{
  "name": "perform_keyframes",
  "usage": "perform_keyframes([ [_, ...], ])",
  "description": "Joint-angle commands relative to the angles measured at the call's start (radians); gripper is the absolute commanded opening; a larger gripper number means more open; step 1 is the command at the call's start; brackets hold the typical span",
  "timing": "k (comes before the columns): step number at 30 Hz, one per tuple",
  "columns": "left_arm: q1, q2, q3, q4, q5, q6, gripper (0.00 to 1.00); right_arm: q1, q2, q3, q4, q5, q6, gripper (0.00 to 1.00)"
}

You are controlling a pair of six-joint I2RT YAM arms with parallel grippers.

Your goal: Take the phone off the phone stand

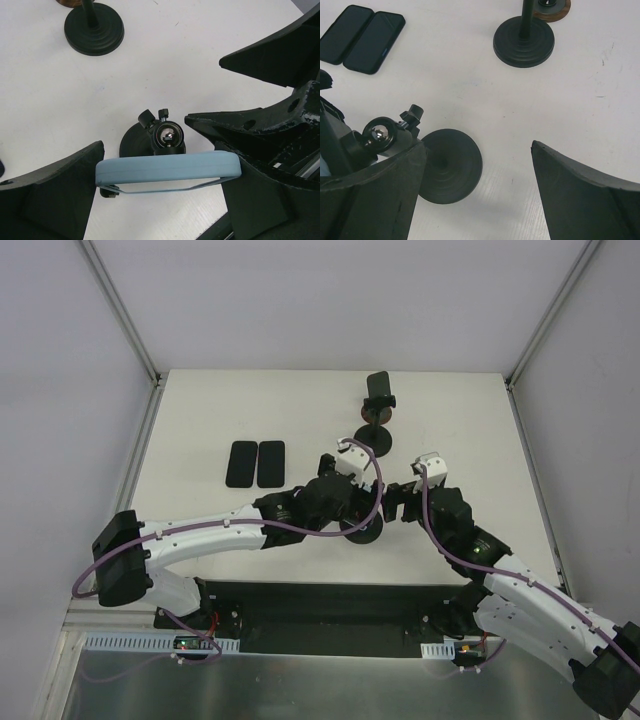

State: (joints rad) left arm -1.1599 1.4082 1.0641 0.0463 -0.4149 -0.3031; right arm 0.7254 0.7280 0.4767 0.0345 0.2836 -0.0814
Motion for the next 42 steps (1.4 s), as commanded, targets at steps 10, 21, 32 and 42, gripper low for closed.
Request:
perform_keyframes([
  [10, -0.012, -0.069, -0.048, 0.092, -0.019, 0.12, 0.11, 0.0, 0.011, 0.029, 0.057, -0.087, -0.004, 0.98],
  [21, 0.274, -0.298, -0.276, 0.239, 0.675, 0.265, 0.04, -0.001, 0.033, -0.006, 0.189, -0.463, -0.084, 0.98],
  [32, 0.4, -0.302, -0.231, 0.139, 1.109, 0.318, 0.0, 0.0, 0.191, 0.011, 0.335, -0.645, -0.124, 0.99],
  [42, 0.411, -0.281, -0.194, 0.078, 1.282, 0.38, 0.0, 0.0, 0.289, 0.02, 0.389, -0.866, -0.149, 0.87],
])
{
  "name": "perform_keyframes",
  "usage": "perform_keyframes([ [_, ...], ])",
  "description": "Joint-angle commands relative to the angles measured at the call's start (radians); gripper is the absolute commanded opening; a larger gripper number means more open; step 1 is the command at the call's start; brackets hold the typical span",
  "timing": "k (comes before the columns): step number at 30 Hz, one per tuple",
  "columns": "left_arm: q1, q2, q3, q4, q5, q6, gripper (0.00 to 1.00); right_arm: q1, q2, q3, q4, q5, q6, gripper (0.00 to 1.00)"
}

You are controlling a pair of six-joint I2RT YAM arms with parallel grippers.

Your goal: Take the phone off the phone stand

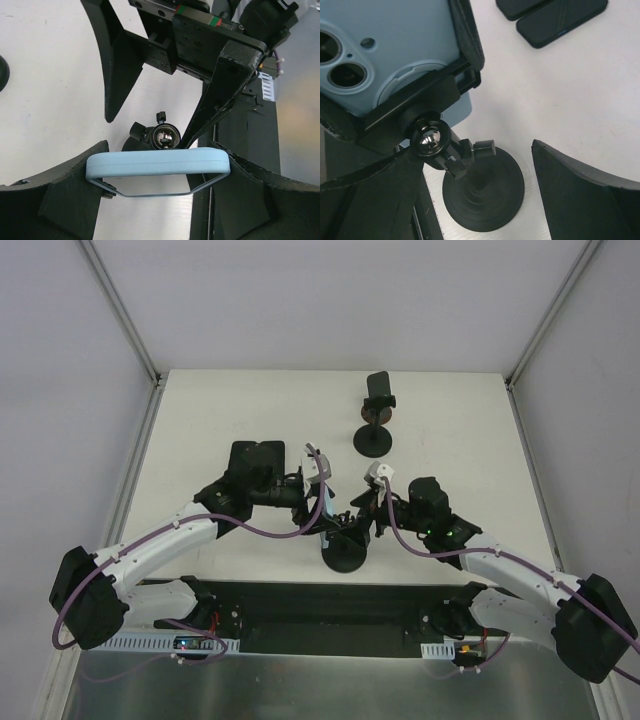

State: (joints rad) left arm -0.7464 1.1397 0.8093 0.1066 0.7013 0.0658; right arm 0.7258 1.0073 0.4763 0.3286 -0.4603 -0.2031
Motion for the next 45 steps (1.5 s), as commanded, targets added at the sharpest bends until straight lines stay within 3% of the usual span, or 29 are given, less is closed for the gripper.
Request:
perform_keyframes([
  [1, -0.001, -0.014, 0.06, 0.015, 0.168, 0.014, 0.0, 0.001, 0.013, 0.021, 0.098, -0.136, -0.028, 0.86],
  [5, -0.001, -0.001, 0.076, 0.002, 0.211, 0.031, 0.0, 0.006, 0.039, 0.031, 0.105, -0.21, -0.03, 0.77],
  [13, -0.001, 0.043, 0.106, -0.008, 0.319, 0.063, 0.0, 0.024, 0.056, 0.031, 0.109, -0.209, -0.048, 0.45],
  [16, -0.002, 0.049, 0.116, -0.016, 0.3, 0.086, 0.0, 0.026, 0.044, 0.025, 0.11, -0.132, -0.062, 0.27],
  [17, -0.001, 0.052, 0.119, -0.021, 0.284, 0.095, 0.0, 0.026, 0.039, 0.024, 0.112, -0.108, -0.067, 0.09],
  [18, -0.001, 0.051, 0.123, -0.024, 0.271, 0.101, 0.0, 0.024, 0.036, 0.019, 0.118, -0.083, -0.07, 0.02],
  [21, 0.001, 0.058, 0.139, -0.039, 0.222, 0.129, 0.0, 0.024, 0.03, 0.007, 0.141, 0.015, -0.081, 0.01],
  [25, 0.01, 0.061, 0.143, -0.044, 0.159, 0.147, 0.1, 0.026, 0.043, 0.001, 0.168, 0.097, -0.076, 0.01],
  [28, 0.01, 0.049, 0.14, -0.042, 0.081, 0.137, 0.41, 0.032, 0.047, -0.014, 0.191, 0.133, -0.07, 0.01],
  [29, 0.01, 0.043, 0.136, -0.042, 0.064, 0.12, 0.64, 0.035, 0.044, -0.021, 0.193, 0.143, -0.068, 0.01],
  [33, 0.009, 0.002, 0.111, -0.019, -0.057, 0.045, 0.91, 0.038, 0.03, -0.031, 0.199, 0.204, -0.067, 0.01],
  [40, -0.056, -0.127, 0.048, 0.007, -0.422, -0.165, 0.96, 0.052, 0.028, -0.038, 0.199, 0.313, -0.05, 0.01],
  [44, -0.241, -0.143, 0.05, 0.005, -0.87, -0.159, 0.96, 0.069, 0.027, -0.036, 0.187, 0.387, -0.038, 0.01],
  [45, -0.287, -0.124, 0.056, 0.004, -0.922, -0.173, 0.96, 0.073, 0.025, -0.036, 0.185, 0.4, -0.027, 0.01],
])
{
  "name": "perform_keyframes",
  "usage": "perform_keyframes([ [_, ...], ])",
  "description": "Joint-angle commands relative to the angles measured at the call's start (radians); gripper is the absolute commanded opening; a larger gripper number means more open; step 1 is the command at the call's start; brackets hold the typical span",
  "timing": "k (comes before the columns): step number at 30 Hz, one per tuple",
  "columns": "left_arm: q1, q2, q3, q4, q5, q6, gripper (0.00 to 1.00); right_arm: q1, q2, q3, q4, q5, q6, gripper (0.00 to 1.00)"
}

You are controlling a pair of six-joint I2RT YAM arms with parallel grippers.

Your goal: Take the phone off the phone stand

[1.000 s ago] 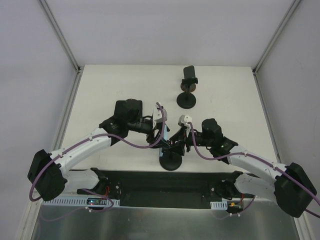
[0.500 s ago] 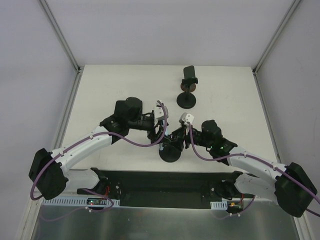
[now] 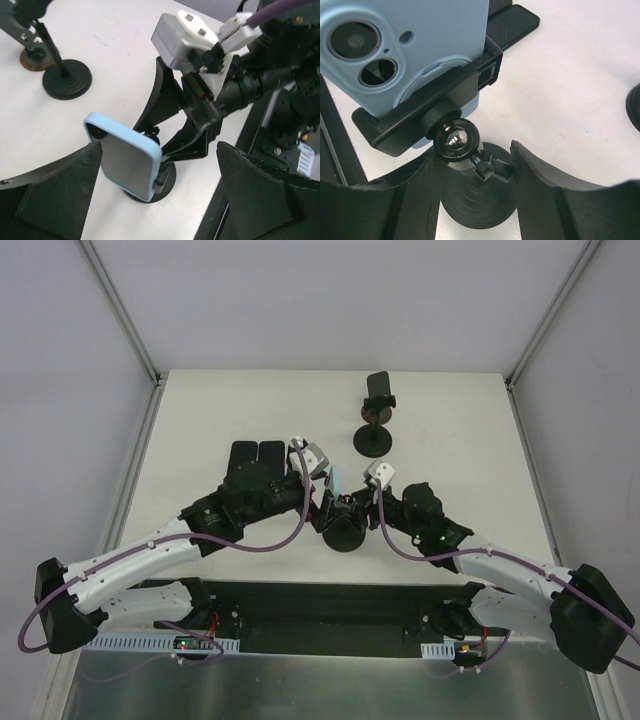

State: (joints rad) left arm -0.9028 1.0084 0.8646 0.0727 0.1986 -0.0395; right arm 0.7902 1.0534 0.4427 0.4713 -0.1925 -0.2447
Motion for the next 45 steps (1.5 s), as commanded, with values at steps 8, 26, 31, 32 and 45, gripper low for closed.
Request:
perform_keyframes([
  [8, -0.215, 0.136, 0.06, 0.006, -0.737, -0.183, 0.86, 0.038, -0.044, -0.005, 0.013, 0.265, 0.03, 0.01],
  [26, -0.246, 0.323, 0.172, 0.032, -0.901, -0.18, 0.36, 0.072, -0.032, -0.016, 0.035, 0.289, 0.053, 0.01],
  [31, -0.245, 0.338, 0.169, 0.033, -0.904, -0.192, 0.31, 0.073, -0.03, -0.018, 0.038, 0.283, 0.058, 0.01],
  [32, -0.245, 0.348, 0.171, 0.032, -0.909, -0.191, 0.28, 0.075, -0.03, -0.019, 0.038, 0.283, 0.061, 0.01],
  [45, -0.229, 0.363, 0.171, 0.035, -0.838, -0.175, 0.0, 0.075, -0.027, -0.045, 0.102, 0.262, 0.09, 0.3],
])
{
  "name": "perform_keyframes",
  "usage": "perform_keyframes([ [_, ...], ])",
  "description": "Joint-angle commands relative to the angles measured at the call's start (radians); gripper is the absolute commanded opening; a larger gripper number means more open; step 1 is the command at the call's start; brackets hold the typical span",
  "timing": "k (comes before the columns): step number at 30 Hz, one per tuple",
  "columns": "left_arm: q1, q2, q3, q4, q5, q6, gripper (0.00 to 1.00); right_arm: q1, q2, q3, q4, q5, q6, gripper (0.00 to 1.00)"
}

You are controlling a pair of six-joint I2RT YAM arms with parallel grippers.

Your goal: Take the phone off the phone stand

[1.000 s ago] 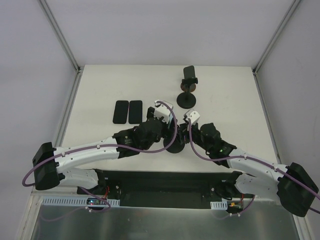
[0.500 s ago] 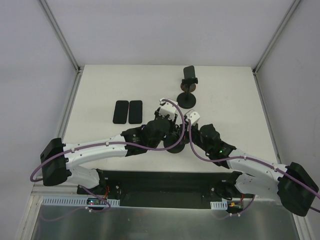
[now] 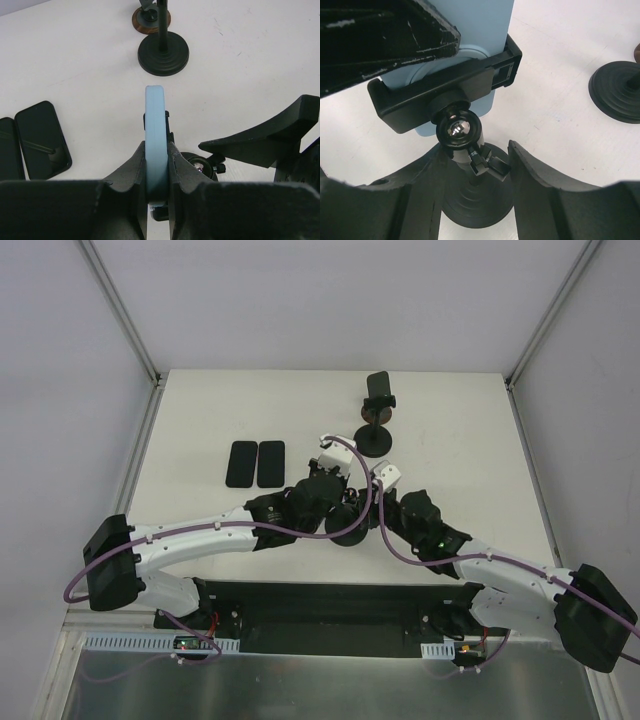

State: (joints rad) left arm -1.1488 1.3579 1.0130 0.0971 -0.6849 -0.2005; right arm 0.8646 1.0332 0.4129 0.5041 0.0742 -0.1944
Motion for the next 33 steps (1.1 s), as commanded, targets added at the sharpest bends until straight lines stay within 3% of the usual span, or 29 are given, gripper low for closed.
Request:
perform_keyframes([
  [1, 0.017, 0.012, 0.021, 0.013, 0.056, -0.011, 0.0, -0.001, -0.004, -0.014, 0.073, -0.004, 0.039, 0.35],
  [9, 0.017, 0.003, 0.009, 0.027, 0.151, 0.016, 0.0, 0.001, 0.01, 0.004, 0.073, 0.007, 0.0, 0.61],
  [19, 0.017, -0.014, -0.01, 0.038, 0.235, 0.013, 0.0, -0.003, 0.05, 0.026, 0.109, -0.014, -0.01, 0.64],
  [23, 0.017, -0.016, -0.016, 0.039, 0.24, 0.004, 0.0, -0.003, 0.065, 0.033, 0.114, -0.042, -0.019, 0.51],
  [24, 0.017, -0.014, -0.017, 0.039, 0.236, 0.001, 0.0, -0.003, 0.065, 0.032, 0.114, -0.053, -0.023, 0.36],
  [25, 0.017, -0.016, -0.02, 0.041, 0.229, -0.002, 0.04, -0.004, 0.065, 0.03, 0.114, -0.053, -0.027, 0.28],
  [26, 0.017, -0.016, -0.028, 0.047, 0.222, -0.005, 0.14, -0.004, 0.064, 0.03, 0.116, -0.057, -0.027, 0.2],
  [27, 0.017, -0.017, -0.034, 0.052, 0.208, -0.01, 0.18, -0.003, 0.062, 0.029, 0.114, -0.062, -0.033, 0.05],
  [29, 0.015, -0.022, -0.054, 0.076, 0.19, -0.016, 0.27, -0.003, 0.061, 0.029, 0.114, -0.065, -0.034, 0.01],
  [33, 0.026, -0.026, -0.085, 0.131, 0.171, -0.017, 0.28, -0.003, 0.07, 0.03, 0.114, -0.104, -0.034, 0.01],
])
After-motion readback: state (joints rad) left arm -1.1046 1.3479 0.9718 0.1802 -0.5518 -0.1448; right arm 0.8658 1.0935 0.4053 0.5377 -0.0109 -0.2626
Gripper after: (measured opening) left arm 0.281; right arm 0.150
